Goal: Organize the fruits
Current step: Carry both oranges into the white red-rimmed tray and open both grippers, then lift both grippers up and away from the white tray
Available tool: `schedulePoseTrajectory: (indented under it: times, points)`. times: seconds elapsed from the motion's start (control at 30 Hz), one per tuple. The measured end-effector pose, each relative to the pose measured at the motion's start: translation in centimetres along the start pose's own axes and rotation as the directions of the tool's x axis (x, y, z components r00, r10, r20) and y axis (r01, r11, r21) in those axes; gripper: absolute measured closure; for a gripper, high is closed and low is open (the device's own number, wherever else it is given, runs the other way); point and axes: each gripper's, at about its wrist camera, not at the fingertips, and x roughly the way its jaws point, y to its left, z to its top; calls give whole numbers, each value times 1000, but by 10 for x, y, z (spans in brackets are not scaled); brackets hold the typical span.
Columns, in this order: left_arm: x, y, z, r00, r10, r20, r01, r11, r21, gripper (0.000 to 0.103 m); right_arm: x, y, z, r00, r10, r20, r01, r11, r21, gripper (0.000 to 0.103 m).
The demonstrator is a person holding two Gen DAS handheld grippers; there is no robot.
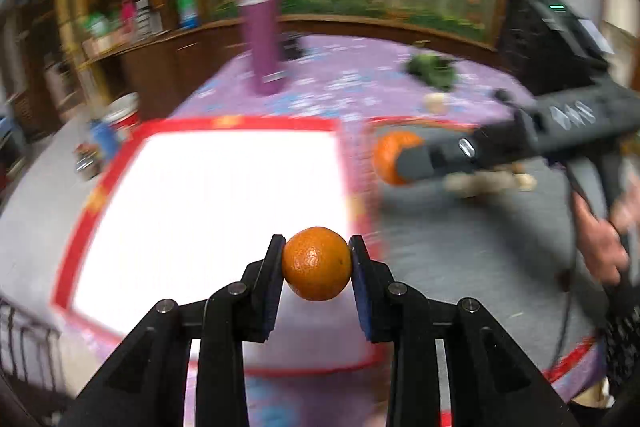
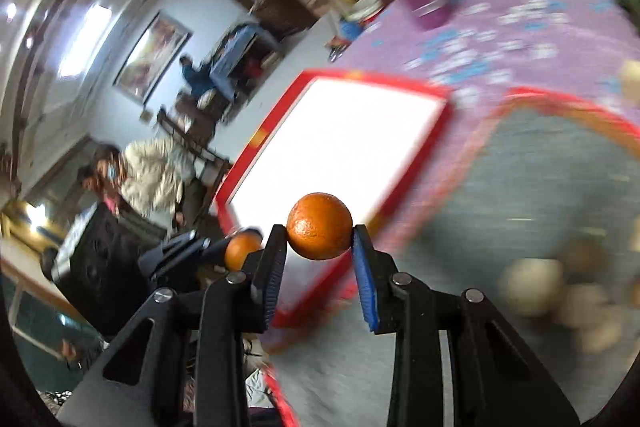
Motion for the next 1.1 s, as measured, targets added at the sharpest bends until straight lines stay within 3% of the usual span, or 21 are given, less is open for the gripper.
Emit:
schedulePoseTrajectory:
  times: [0.1, 0.17, 0.27, 0.37, 0.5, 0.53, 0.6, 0.67, 0.77, 0.83, 0.93, 1.1]
  points:
    - [4, 33, -10, 999, 50, -8, -50, 996, -70, 72, 48, 36, -1, 999, -14, -44, 13, 999, -33, 67]
    - [13, 44, -13, 997, 78, -15, -79, 992, -96, 72, 68, 49, -1, 997, -65, -48, 62, 997, -51, 67]
    - [19, 56, -16, 998, 67, -19, -69, 989, -132, 72, 97, 63, -2, 992, -96, -77, 93, 995, -47, 67]
    - [26, 59, -18, 996, 75, -40, -80, 986, -145, 72, 111, 73, -3, 982, -176, -73, 170, 982, -80, 67]
    - [25, 65, -25, 994, 92, -53, -99, 982, -158, 66, 113, 76, -2, 973, -214, -83, 208, 976, -68, 66]
    - [20, 64, -26, 994, 96, -45, -102, 982, -159, 61, 109, 73, 0, 971, -226, -82, 221, 973, -62, 66]
    - [6, 62, -27, 988, 153, -12, -153, 977, -152, 33, 101, 75, -1, 973, -221, -60, 219, 975, -47, 65]
    - [-13, 59, -28, 975, 217, 43, -209, 968, -139, 24, 80, 79, -1, 978, -207, 2, 207, 978, -30, 45]
    - [-44, 51, -30, 952, 288, 107, -274, 953, -125, 22, 35, 83, -9, 966, -222, 131, 230, 972, -50, 40]
    - [-66, 42, -36, 939, 303, 165, -290, 952, -103, 19, 8, 84, -19, 952, -244, 188, 259, 964, -60, 33]
    - [-91, 32, -52, 925, 315, 215, -304, 949, -83, 17, -30, 77, -42, 929, -272, 252, 295, 954, -57, 29]
    - [-110, 30, -76, 927, 321, 195, -304, 946, -111, 17, -65, 58, -90, 910, -299, 287, 322, 946, -37, 27]
